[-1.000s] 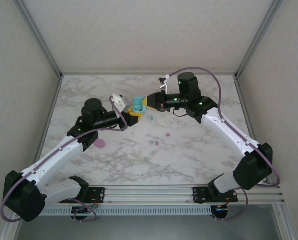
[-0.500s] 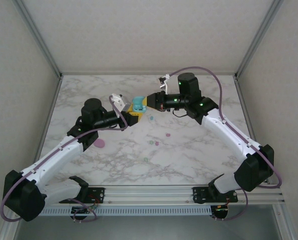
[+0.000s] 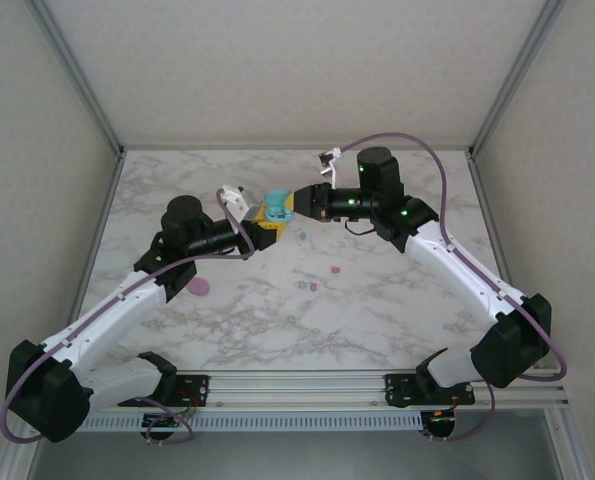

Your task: Insert wireless bluetooth earbuds into charging case

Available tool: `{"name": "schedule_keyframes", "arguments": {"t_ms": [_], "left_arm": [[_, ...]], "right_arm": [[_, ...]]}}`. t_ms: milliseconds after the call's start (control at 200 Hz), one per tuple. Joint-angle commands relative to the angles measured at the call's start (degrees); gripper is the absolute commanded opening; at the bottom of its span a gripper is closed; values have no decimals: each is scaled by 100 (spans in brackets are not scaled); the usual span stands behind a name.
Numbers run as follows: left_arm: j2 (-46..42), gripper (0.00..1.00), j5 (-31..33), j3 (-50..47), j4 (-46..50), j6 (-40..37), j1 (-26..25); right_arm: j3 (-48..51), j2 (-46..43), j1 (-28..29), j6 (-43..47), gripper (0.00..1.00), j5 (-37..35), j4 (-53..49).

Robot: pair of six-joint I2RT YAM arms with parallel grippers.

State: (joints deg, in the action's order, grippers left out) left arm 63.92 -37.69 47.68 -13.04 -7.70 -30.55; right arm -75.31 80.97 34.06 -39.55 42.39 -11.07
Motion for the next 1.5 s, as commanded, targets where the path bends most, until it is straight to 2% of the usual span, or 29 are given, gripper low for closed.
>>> {"name": "schedule_keyframes", "arguments": {"t_ms": [0,75,260,681,986,1271,1492], "left_arm": [[-1,29,-203,198,-319,59,-66],[-2,29,-195,194,-334,67,-66],[6,29,-192,199,-335,68,-66],[-1,29,-125,163,-248,24,-80],[68,28,-107,189,-217,-3,-75],[68,28,-133,205,-173,-20,-74],[68,28,-135,226,-151,-37,-83]], "right_arm": [[-87,-87,58,353,22,-166,-383],[-115,-90,59,375,23,-176,-413],[-189,-99,65,316,35,-208,-427],[-306,-304,77,244,42,-397,-619],[-338,-350,84,273,37,-423,-736],[-449,-206,127,275,25,-370,-756],[-525,-134,153,344,25,-446,-876]]}}
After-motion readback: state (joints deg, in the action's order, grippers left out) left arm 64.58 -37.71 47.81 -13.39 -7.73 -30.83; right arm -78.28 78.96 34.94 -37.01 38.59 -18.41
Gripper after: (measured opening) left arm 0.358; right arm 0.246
